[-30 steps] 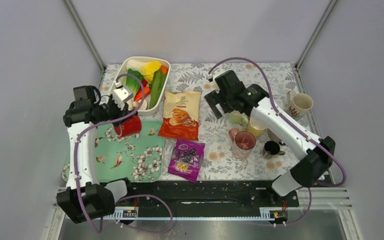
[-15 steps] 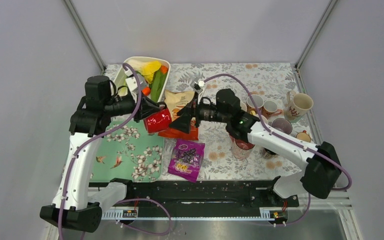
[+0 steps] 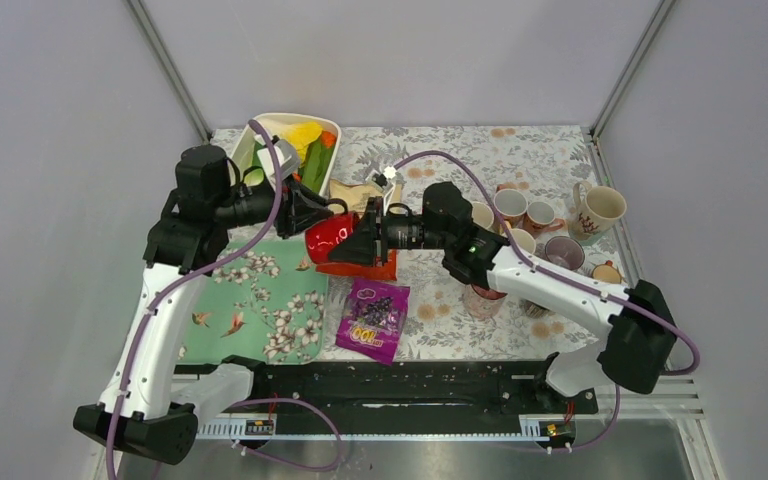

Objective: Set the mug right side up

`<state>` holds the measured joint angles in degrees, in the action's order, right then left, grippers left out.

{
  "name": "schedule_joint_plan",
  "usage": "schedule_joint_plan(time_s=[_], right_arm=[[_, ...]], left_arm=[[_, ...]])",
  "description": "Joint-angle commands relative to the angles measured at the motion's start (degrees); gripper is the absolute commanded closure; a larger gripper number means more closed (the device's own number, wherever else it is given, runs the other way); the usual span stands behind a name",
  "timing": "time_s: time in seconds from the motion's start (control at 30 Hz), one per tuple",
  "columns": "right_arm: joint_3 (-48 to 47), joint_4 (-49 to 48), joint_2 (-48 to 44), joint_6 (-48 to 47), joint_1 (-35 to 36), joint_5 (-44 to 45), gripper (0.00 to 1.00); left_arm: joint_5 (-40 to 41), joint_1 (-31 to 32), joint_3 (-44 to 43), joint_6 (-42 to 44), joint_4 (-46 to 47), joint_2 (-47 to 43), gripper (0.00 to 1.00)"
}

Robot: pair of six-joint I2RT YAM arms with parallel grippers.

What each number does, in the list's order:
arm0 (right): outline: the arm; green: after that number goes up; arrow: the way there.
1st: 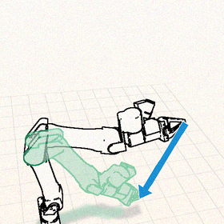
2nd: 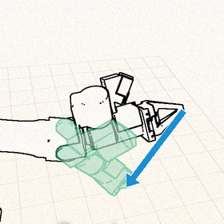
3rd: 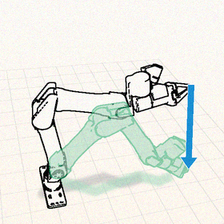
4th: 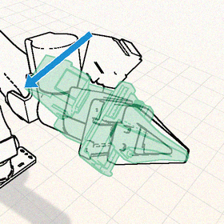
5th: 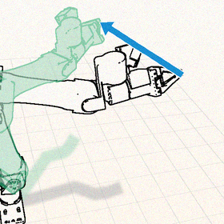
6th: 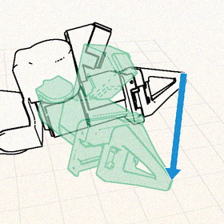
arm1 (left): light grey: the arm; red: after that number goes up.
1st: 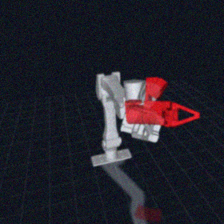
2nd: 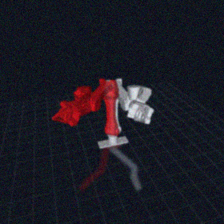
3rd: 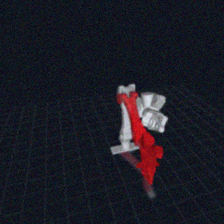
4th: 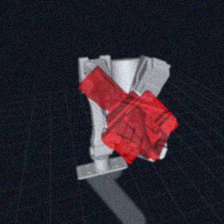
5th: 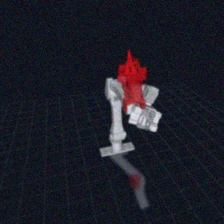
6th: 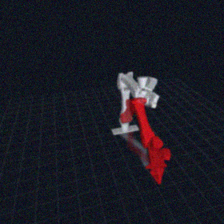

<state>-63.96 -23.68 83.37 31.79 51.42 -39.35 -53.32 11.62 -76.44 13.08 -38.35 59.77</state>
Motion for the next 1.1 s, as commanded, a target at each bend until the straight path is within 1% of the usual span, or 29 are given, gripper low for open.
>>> schedule_joint_plan(time_s=[0.0,0.07,0.1,0.2,0.27,0.33,0.4,0.43,0.47,0.57,0.63,0.7,0.83,0.93,1.0,1.07], right_arm=[[-5.89,24.28,-6.13,-18.62,-0.45,19.20,1.00],[-7.82,32.79,-8.38,-23.25,-2.58,25.84,1.00],[-8.51,36.47,-9.36,-24.69,-4.07,28.68,1.00],[-9.74,46.41,-12.33,-27.61,-9.51,38.08,1.00],[-9.82,51.14,-14.40,-29.17,-13.17,45.23,1.00],[-10.84,54.46,-15.23,-30.21,-17.92,48.95,1.00],[-14.10,57.02,-13.52,-31.14,-24.33,51.14,1.00],[-16.56,58.09,-11.43,-31.38,-29.04,51.48,1.00],[-19.72,59.38,-8.92,-32.31,-32.13,51.91,1.00],[-31.66,63.49,1.52,-36.09,-39.01,51.87,1.00],[-41.24,67.74,9.39,-37.22,-42.87,51.46,1.00],[-50.91,71.66,18.83,-38.16,-45.74,50.45,1.00],[-66.69,80.16,32.94,-41.08,-48.52,50.30,1.00],[-77.13,84.29,42.68,-41.69,-50.32,47.21,1.00],[-80.27,85.33,46.96,-41.94,-51.00,47.66,1.00],[-80.96,85.27,49.35,-41.82,-51.06,47.64,1.00]], left_arm=[[11.30,0.51,0.10,-0.97,1.51,-2.22,0.46],[17.52,0.47,1.02,-0.96,1.50,-2.90,0.11],[20.83,0.46,1.23,-1.48,1.59,-3.12,0.02],[30.54,0.42,1.41,-1.92,1.18,-3.60,0.01],[35.65,0.42,2.85,-1.25,1.48,-4.27,0.01],[39.08,0.42,5.31,-0.07,2.29,-4.92,0.01],[42.16,0.42,8.43,0.44,4.21,-5.32,0.01],[43.69,0.42,10.06,0.45,5.32,-5.48,0.01],[45.18,0.47,11.88,0.68,6.47,-5.65,0.01],[47.17,0.34,16.72,2.48,8.43,-5.80,0.01],[48.45,0.12,19.58,3.29,9.65,-5.73,0.01],[48.91,-0.09,22.28,3.89,11.11,-5.40,0.01],[49.12,-0.44,26.47,4.33,14.59,-4.58,0.01],[48.65,-0.92,28.00,4.37,15.56,-3.28,0.01],[48.58,-1.26,28.55,4.57,15.92,-2.30,0.01],[48.51,-1.62,28.63,4.59,15.75,-1.52,0.01]])
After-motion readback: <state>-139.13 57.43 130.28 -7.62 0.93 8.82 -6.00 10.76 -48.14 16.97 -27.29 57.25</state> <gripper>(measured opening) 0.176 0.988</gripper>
